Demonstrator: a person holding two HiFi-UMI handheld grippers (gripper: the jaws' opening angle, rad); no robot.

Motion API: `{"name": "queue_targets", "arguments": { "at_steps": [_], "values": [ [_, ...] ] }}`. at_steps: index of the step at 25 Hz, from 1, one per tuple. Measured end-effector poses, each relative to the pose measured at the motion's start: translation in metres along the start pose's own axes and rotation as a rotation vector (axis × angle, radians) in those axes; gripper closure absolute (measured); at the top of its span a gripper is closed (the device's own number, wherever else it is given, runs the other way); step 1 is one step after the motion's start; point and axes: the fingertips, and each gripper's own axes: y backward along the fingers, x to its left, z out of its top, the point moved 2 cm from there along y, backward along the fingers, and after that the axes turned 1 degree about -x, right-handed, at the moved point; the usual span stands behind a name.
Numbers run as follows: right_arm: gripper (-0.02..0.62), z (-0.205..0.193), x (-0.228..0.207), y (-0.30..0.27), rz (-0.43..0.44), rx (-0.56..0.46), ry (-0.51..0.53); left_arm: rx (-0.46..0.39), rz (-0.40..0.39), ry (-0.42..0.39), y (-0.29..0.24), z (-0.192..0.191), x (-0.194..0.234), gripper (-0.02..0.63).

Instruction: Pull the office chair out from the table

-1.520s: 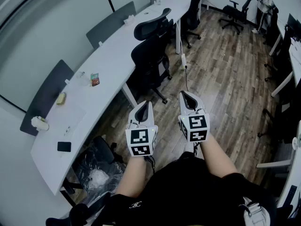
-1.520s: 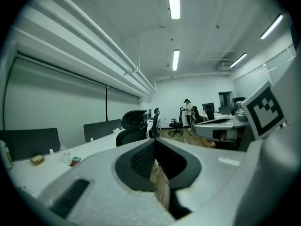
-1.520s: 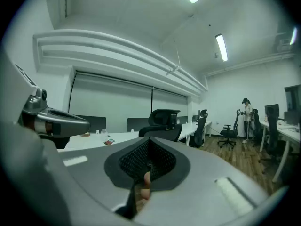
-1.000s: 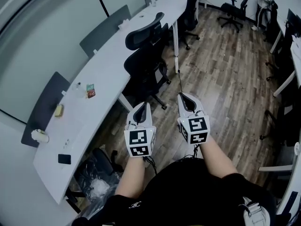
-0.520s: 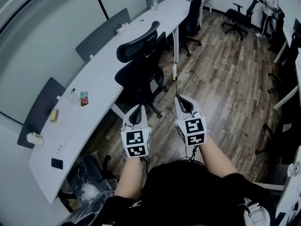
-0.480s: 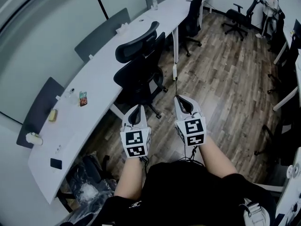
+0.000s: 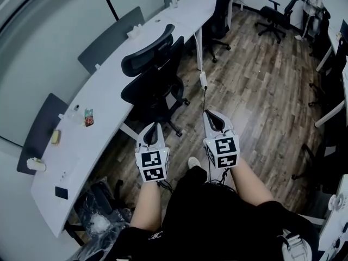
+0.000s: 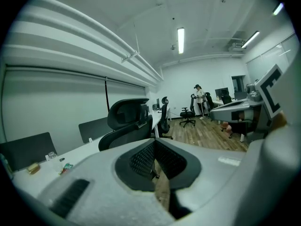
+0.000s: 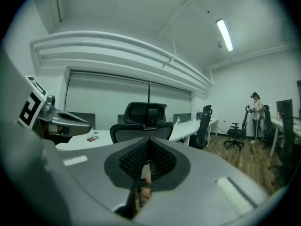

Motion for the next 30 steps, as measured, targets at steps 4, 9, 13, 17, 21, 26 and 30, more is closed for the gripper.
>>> {"name": "queue_targets", "arguments": {
  "at_steps": [4, 9, 13, 17, 21, 26, 30],
  "values": [
    [0.584, -0.009, -0.019, -0.015, -0.012, 0.013, -0.003, 0.010, 0.008, -0.013, -0.025, -0.001, 0.002, 0.598],
    [0.584, -0.011, -0.047, -0.045, -0.022, 0.027, 0.017, 0.018, 0.030, -0.030, -0.068, 0.006, 0.012, 0.598],
    [0.584, -0.010, -0.071, -0.076, -0.025, 0.039, 0.018, 0.025, 0.061, -0.029, -0.101, 0.013, 0.026, 0.598],
    [0.584, -0.004, -0.089, -0.115, -0.015, 0.046, 0.026, 0.038, 0.090, -0.043, -0.135, 0.018, 0.046, 0.598],
    [0.584, 0.004, -0.100, -0.153, 0.009, 0.055, 0.045, 0.045, 0.125, -0.059, -0.163, 0.027, 0.064, 0.598],
    [0.578, 0.015, -0.101, -0.206, 0.066, 0.052, 0.098, 0.040, 0.159, -0.114, -0.191, 0.039, 0.087, 0.598],
    [0.572, 0.022, -0.103, -0.244, 0.111, 0.045, 0.146, 0.042, 0.165, -0.167, -0.210, 0.042, 0.099, 0.579]
  ]
}}
